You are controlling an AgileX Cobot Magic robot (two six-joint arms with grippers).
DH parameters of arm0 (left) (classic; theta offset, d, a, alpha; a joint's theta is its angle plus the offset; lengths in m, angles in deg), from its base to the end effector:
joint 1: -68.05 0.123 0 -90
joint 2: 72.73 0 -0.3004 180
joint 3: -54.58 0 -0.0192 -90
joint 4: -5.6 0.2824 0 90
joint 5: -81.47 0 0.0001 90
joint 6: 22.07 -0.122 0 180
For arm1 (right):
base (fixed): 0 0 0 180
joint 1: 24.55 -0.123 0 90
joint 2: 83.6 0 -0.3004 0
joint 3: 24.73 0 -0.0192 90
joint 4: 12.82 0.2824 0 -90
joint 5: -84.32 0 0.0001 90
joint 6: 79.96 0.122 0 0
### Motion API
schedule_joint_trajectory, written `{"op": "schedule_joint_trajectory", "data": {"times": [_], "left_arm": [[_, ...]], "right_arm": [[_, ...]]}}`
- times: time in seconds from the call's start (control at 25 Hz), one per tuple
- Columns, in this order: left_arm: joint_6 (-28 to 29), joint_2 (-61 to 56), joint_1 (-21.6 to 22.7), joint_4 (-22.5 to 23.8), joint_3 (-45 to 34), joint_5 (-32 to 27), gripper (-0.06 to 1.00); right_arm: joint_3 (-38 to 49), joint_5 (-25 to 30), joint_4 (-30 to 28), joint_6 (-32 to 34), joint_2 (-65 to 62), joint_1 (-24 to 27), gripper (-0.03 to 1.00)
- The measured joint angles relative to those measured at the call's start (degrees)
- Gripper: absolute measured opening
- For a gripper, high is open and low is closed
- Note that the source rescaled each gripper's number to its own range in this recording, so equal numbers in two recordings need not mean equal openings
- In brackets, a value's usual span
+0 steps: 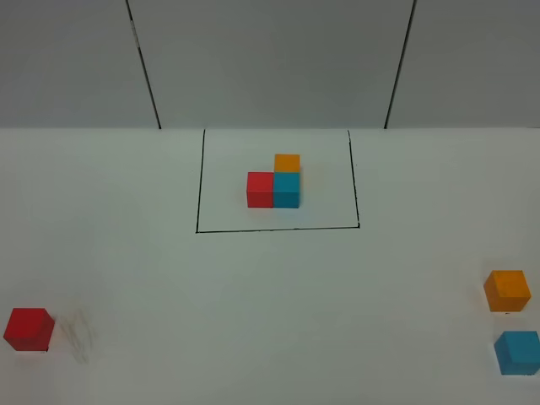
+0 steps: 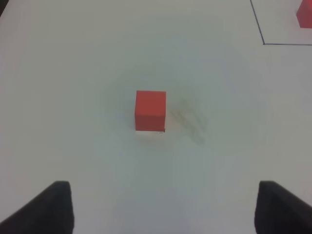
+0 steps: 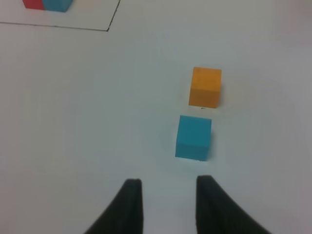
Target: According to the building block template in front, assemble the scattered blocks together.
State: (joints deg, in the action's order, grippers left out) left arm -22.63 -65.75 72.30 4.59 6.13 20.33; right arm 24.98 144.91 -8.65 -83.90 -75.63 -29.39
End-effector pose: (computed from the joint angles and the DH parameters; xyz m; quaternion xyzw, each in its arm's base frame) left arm 0.0326 0.0005 0.2809 -0.0269 0.8502 0.0133 0.5256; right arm 0.0373 0.0109 0.2742 -0.0666 0.8552 0.0404 0.5124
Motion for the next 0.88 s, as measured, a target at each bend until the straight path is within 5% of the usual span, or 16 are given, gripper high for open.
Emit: {"op": "schedule_joint_trajectory", "data": {"times": [0.64,0.88], "left_arm": [[0.6,2.0,0.0,0.7,0.4,0.4,0.97],[9.0,18.8,0.0,3.9,9.0,2.9,0.85]], "right_arm": [[0.0,0.0,0.0,0.0,0.0,0.0,0.0],[0.0,0.0,0.0,0.0,0.0,0.0,0.0]]}}
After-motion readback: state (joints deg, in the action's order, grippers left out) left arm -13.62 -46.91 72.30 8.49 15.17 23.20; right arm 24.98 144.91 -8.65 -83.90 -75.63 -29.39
